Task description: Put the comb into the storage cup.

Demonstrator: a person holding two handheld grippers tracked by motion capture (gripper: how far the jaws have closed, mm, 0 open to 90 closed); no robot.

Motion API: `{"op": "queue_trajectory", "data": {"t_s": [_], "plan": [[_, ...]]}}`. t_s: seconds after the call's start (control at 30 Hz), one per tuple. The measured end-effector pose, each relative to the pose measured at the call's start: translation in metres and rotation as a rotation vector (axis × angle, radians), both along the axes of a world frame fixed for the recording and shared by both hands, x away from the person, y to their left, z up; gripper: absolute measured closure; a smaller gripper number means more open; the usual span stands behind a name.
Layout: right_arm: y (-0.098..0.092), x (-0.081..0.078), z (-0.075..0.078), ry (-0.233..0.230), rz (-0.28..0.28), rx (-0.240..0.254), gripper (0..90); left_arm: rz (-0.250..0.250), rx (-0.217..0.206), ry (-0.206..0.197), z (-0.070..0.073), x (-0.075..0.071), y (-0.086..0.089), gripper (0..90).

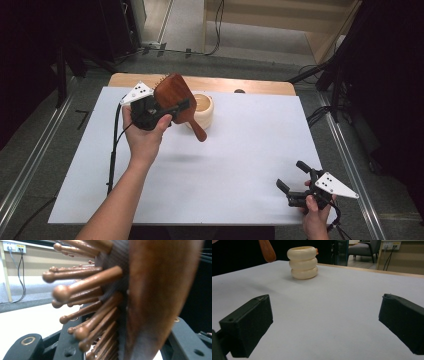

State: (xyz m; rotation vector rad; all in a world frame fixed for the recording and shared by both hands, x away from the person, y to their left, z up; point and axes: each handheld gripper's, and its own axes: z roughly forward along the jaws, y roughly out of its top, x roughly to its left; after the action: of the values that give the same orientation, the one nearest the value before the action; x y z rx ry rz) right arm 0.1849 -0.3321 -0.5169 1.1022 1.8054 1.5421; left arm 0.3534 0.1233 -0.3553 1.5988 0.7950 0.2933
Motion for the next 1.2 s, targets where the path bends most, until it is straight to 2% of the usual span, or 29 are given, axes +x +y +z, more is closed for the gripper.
{"op": "queue_trajectory", "data": {"t_s": [0.23,0.37,0.53,0.97,1.2], "plan": [[-0.002,0.001,0.000,-0.003,0.003,0.005,0.0,0.016,-0.012,-0.006,0.005,0.009,-0.001,56.3],[-0.001,0.001,-0.001,-0.005,0.003,0.005,0.0,0.021,-0.004,-0.009,0.007,0.014,-0.001,56.3],[-0.002,0.001,-0.001,-0.006,0.006,0.005,0.0,0.031,-0.024,-0.001,0.007,0.022,0.001,56.3],[0.000,0.002,-0.001,-0.002,0.014,-0.001,0.0,0.040,-0.021,-0.012,0.013,0.034,0.000,56.2],[0.000,0.002,-0.001,-0.002,0.013,-0.003,0.0,0.046,-0.044,-0.003,0.014,0.041,0.001,56.2]]}}
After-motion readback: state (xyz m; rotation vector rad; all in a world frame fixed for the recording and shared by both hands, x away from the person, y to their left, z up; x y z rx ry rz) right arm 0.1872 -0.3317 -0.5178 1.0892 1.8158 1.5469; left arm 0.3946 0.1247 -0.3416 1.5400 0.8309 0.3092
